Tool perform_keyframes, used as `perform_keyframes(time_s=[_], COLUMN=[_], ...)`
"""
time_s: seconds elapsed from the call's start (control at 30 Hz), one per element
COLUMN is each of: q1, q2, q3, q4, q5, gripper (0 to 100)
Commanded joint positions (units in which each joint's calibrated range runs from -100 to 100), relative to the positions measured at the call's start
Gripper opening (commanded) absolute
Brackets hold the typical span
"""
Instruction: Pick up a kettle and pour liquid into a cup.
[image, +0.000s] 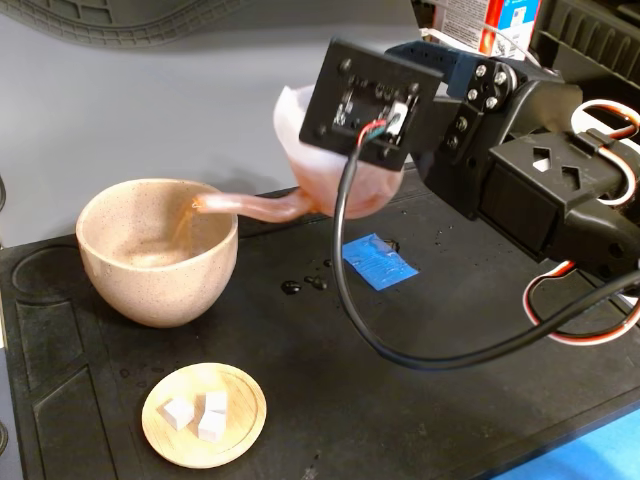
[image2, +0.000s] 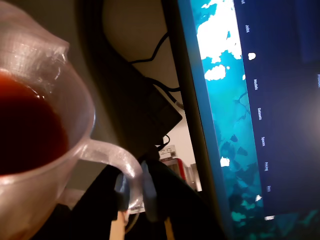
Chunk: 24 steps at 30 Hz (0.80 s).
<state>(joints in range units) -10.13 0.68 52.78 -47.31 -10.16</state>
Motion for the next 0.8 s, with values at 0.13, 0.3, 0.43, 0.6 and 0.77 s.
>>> perform_keyframes(time_s=[0.13, 0.3, 0.43, 0.6, 0.77], q1=[0.05, 1.42, 1.49, 1.49, 1.49], q2=[-3.07, -3.07, -3.07, -3.07, -3.07], q3=[-6.95, -7.04, -7.04, -7.04, -7.04], q4=[-0.12, 4.03, 4.03, 4.03, 4.03], q5=[2.68, 2.26, 2.26, 2.26, 2.26], gripper=[1, 1, 1, 1, 1])
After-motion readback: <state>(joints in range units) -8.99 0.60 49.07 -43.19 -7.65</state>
